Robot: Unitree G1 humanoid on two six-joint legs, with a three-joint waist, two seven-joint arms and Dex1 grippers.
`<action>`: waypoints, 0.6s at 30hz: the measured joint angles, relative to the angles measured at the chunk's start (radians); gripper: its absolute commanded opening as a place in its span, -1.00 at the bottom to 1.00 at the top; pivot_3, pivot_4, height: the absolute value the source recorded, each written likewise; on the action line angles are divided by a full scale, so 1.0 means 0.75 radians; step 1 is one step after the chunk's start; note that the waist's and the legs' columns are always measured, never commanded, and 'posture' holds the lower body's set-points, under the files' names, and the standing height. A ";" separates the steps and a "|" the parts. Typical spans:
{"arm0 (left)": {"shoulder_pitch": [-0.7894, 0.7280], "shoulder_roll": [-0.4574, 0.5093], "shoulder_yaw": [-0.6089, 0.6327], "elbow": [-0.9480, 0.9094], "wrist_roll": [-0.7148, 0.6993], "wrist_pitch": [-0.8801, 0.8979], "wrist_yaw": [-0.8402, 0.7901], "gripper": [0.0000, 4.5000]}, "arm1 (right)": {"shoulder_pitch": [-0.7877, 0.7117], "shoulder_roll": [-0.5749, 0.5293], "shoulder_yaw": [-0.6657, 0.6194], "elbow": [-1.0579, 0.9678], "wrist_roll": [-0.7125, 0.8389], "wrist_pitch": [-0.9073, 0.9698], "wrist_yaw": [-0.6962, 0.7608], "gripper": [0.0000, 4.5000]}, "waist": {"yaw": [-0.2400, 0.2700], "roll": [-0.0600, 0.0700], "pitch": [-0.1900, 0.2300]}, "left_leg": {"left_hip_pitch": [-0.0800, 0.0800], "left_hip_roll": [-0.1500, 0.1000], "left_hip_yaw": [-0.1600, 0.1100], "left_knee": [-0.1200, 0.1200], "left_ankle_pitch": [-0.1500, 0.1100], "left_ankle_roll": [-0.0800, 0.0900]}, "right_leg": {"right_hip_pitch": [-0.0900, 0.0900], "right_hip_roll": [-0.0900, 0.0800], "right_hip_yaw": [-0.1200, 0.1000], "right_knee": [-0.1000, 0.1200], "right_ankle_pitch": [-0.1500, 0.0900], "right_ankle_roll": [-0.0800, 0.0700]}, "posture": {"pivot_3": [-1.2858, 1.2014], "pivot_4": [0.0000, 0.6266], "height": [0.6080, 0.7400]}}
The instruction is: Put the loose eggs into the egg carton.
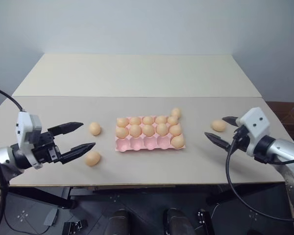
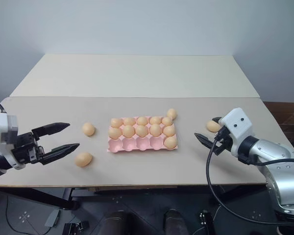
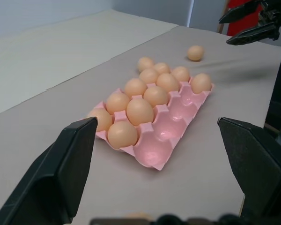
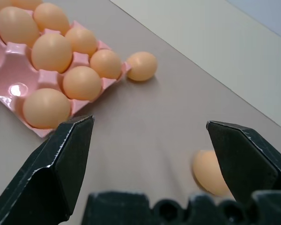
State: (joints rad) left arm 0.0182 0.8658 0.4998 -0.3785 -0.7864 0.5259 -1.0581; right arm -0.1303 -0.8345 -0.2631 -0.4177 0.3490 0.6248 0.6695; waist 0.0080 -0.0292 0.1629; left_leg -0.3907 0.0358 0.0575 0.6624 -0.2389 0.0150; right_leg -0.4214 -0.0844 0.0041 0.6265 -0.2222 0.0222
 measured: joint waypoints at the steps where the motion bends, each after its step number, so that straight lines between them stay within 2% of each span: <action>1: -0.012 0.000 -0.017 0.004 0.002 -0.002 -0.012 0.99 | -0.026 -0.007 0.007 0.073 -0.026 -0.024 0.002 1.00 | 0.000 0.000 0.000 | 0.000 0.000 0.001 0.000 0.000 0.000 | 0.000 0.000 0.001 -0.001 -0.001 -0.001 | 0.03 -0.52 1.00; 5: -0.071 0.000 -0.088 0.026 0.016 -0.009 -0.034 0.99 | -0.187 -0.015 0.121 0.429 -0.153 -0.166 0.011 1.00 | -0.011 -0.001 0.000 | 0.001 -0.001 0.003 0.000 0.000 0.001 | -0.001 0.000 0.006 -0.001 0.000 -0.001 | 0.03 -0.52 1.00; 11: -0.105 -0.001 -0.123 0.055 0.027 -0.033 -0.054 0.99 | -0.433 0.083 0.290 0.982 -0.317 -0.378 0.006 1.00 | -0.041 -0.001 0.000 | 0.000 0.000 0.004 0.000 0.000 0.001 | -0.002 0.003 0.008 -0.002 0.008 0.005 | 0.03 -0.52 1.00; 18: -0.103 -0.001 -0.123 0.057 0.030 -0.033 -0.071 0.99 | -0.618 0.188 0.357 1.289 -0.397 -0.525 0.010 1.00 | -0.047 -0.001 0.000 | 0.001 0.000 0.004 0.000 0.000 0.001 | -0.002 0.003 0.009 -0.002 0.008 0.005 | 0.03 -0.52 1.00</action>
State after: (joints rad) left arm -0.0592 0.8653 0.4073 -0.3360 -0.7637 0.5009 -1.1112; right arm -0.5940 -0.6938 0.0045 0.5489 0.0509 0.2311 0.6770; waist -0.0271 -0.0300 0.1631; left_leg -0.3902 0.0360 0.0604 0.6620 -0.2391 0.0160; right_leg -0.4228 -0.0820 0.0106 0.6253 -0.2160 0.0261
